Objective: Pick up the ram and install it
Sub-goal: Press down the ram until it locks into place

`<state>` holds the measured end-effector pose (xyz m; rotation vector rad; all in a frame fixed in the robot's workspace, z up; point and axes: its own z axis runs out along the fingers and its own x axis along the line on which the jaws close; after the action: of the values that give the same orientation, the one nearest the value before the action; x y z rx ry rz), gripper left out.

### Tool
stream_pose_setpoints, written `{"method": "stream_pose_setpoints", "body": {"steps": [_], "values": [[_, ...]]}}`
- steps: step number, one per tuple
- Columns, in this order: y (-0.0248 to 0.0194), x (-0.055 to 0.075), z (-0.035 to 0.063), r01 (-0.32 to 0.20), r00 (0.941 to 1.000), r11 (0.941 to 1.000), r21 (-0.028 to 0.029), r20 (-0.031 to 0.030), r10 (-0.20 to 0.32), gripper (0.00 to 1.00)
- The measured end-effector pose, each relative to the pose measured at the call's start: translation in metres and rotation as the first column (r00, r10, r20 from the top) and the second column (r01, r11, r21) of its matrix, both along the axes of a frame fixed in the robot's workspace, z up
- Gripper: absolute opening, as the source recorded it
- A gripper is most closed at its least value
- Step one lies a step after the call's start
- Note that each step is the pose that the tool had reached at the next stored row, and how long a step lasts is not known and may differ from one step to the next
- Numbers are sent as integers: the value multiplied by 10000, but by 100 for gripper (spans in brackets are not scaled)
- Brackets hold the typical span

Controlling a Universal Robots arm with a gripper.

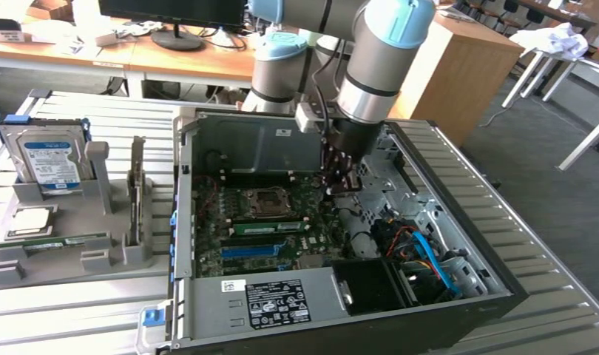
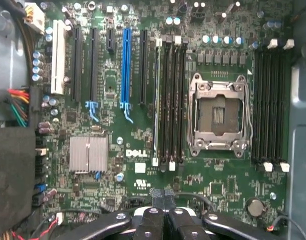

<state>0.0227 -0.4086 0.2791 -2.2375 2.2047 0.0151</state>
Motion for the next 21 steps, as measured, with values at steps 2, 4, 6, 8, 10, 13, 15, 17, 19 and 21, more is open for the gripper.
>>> {"method": "stream_pose_setpoints", "body": {"steps": [2,4,6,8,10,13,15,17,19,21], "values": [[0,39,1,-2,10000,10000,0,-12,2,10],[0,64,2,0,10000,10000,-2,-20,0,10],[0,69,1,9,10000,10000,-1,-20,-9,10],[0,69,2,10,10000,10000,-2,-20,-10,10],[0,69,2,9,10000,10000,-2,-20,-9,10],[0,69,2,9,10000,10000,-2,-20,-9,10],[0,69,2,9,10000,10000,-2,-20,-9,10],[0,69,2,9,10000,10000,-2,-20,-9,10],[0,69,2,10,10000,10000,-2,-20,-10,10],[0,69,2,38,10000,10000,-5,-21,-38,10]]}}
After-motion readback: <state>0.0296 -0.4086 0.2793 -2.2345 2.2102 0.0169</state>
